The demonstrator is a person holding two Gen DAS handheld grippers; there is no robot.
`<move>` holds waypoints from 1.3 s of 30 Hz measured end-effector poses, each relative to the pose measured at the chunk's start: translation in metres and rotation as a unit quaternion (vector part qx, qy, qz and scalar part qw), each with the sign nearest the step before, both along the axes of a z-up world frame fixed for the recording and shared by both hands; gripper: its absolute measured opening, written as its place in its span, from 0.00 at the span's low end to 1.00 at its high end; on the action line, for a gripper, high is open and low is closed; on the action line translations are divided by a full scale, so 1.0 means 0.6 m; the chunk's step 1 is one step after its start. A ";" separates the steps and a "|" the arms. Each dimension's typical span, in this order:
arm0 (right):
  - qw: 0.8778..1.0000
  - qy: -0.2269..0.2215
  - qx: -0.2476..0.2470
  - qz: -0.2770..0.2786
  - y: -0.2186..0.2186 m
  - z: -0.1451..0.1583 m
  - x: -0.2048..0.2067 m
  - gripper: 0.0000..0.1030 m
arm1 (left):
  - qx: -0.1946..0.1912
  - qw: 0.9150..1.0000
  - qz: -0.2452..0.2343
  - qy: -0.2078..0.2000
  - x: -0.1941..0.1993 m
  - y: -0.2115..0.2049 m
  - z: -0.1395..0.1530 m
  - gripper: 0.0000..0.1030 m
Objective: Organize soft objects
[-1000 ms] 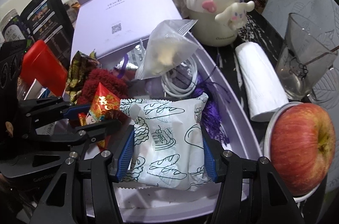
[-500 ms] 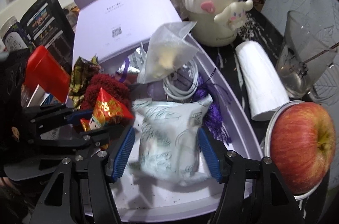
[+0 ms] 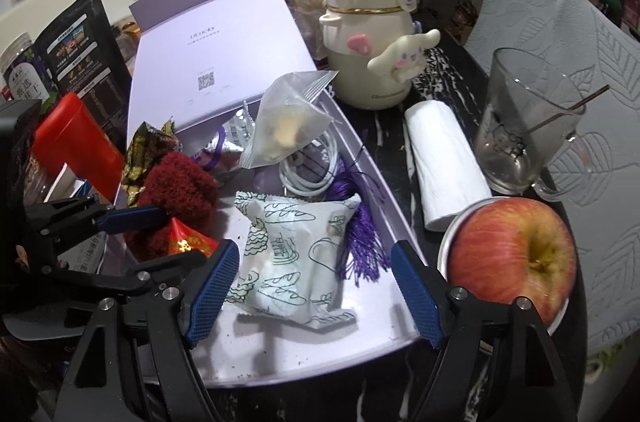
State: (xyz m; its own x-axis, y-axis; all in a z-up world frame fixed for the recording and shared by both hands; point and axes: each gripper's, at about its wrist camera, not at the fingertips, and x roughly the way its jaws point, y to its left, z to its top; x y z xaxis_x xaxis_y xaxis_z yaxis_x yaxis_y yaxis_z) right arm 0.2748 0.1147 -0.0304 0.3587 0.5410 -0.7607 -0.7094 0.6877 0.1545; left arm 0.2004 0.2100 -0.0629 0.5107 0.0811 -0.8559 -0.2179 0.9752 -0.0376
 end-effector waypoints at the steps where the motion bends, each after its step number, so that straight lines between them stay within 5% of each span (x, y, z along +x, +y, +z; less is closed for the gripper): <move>1: 1.000 -0.002 0.001 -0.002 -0.002 0.004 -0.001 0.77 | -0.001 1.000 0.002 -0.004 -0.003 0.001 0.006 0.55; 24: 0.991 -0.120 0.061 -0.001 -0.067 0.200 -0.099 0.77 | 0.051 0.989 0.020 -0.140 -0.100 -0.025 0.210 0.55; 28: 0.986 -0.152 0.073 0.004 -0.083 0.239 -0.140 0.77 | 0.057 0.985 0.017 -0.160 -0.129 -0.041 0.245 0.73; 36: 0.972 -0.217 0.093 -0.005 -0.127 0.305 -0.221 0.86 | 0.087 0.973 0.016 -0.211 -0.202 -0.075 0.309 0.80; 39: 0.968 -0.225 0.107 -0.009 -0.148 0.324 -0.246 0.89 | 0.088 0.969 0.019 -0.229 -0.231 -0.085 0.329 0.90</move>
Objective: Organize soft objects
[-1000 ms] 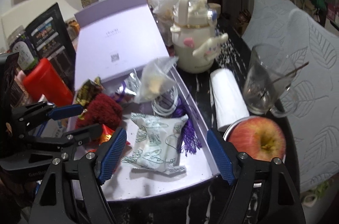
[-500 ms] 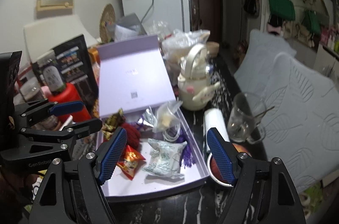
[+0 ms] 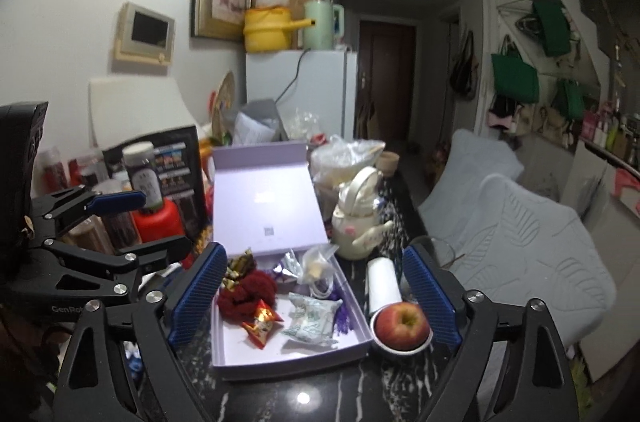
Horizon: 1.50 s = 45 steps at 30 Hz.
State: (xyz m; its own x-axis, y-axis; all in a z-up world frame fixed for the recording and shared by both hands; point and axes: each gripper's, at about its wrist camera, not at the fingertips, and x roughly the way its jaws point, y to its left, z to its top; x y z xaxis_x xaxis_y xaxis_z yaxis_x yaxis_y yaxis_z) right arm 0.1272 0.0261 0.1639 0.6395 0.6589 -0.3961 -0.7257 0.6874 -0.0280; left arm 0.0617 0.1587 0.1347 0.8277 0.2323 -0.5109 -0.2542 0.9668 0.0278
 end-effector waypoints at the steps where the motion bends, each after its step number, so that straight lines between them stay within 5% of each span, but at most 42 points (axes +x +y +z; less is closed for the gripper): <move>1: 1.000 -0.003 0.002 -0.002 -0.007 0.006 -0.010 0.89 | 0.003 1.000 0.002 -0.007 -0.012 -0.005 0.007 0.96; 11: 1.000 -0.004 0.019 -0.014 -0.061 0.009 -0.083 0.91 | 0.029 0.998 0.018 -0.048 -0.097 -0.050 0.029 0.98; 31: 0.998 0.037 0.014 -0.050 -0.124 -0.095 -0.155 0.93 | -0.019 1.000 -0.002 -0.006 -0.169 -0.099 -0.081 0.98; 45: 0.997 0.061 0.008 -0.052 -0.124 -0.123 -0.149 0.93 | -0.039 0.999 -0.001 0.008 -0.169 -0.097 -0.105 0.98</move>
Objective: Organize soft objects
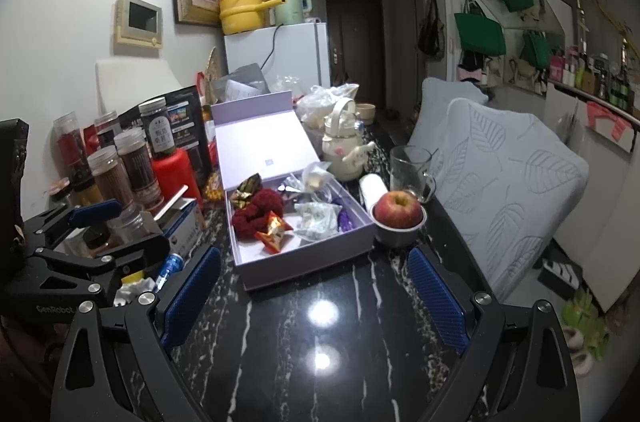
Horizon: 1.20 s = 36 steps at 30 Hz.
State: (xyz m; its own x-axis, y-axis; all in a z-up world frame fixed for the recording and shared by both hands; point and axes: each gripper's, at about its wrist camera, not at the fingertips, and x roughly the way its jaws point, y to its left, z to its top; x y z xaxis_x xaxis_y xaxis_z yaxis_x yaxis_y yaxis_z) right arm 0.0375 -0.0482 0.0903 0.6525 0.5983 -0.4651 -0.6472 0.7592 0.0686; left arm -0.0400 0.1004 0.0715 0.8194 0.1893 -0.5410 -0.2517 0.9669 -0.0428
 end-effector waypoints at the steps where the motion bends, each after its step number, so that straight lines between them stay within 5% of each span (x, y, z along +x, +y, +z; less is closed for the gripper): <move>1: 1.000 0.001 0.000 0.000 0.000 0.000 0.001 0.93 | -0.001 1.000 0.000 0.000 0.001 0.001 0.000 0.98; 36: 1.000 0.010 -0.010 -0.001 0.002 -0.014 0.005 0.93 | -0.015 1.000 0.000 0.004 0.004 0.008 -0.005 0.98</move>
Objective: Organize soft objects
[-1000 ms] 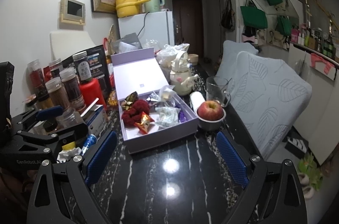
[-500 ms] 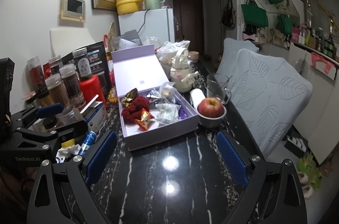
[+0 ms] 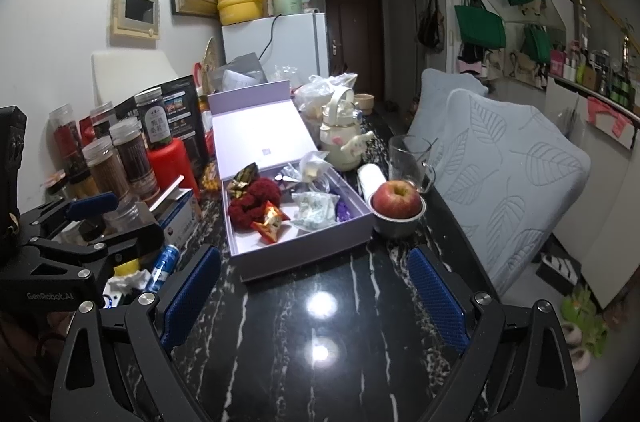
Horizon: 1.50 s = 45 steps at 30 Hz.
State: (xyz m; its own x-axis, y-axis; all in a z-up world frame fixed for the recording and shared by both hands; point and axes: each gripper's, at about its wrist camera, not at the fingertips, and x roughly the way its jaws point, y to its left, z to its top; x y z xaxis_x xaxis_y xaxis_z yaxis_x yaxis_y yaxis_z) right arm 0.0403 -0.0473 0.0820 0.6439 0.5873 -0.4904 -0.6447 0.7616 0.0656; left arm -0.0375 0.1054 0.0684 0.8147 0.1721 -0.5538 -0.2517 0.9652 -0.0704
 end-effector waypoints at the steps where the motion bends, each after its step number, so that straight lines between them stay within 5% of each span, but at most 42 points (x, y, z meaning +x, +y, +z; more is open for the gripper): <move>1: 1.000 0.001 0.000 0.000 0.000 0.000 0.000 0.93 | 0.000 1.000 -0.001 0.001 0.001 0.000 -0.001 0.98; 45: 1.000 0.007 -0.014 -0.013 -0.023 -0.012 0.001 0.93 | 0.005 1.000 -0.015 0.022 0.014 -0.016 -0.008 0.98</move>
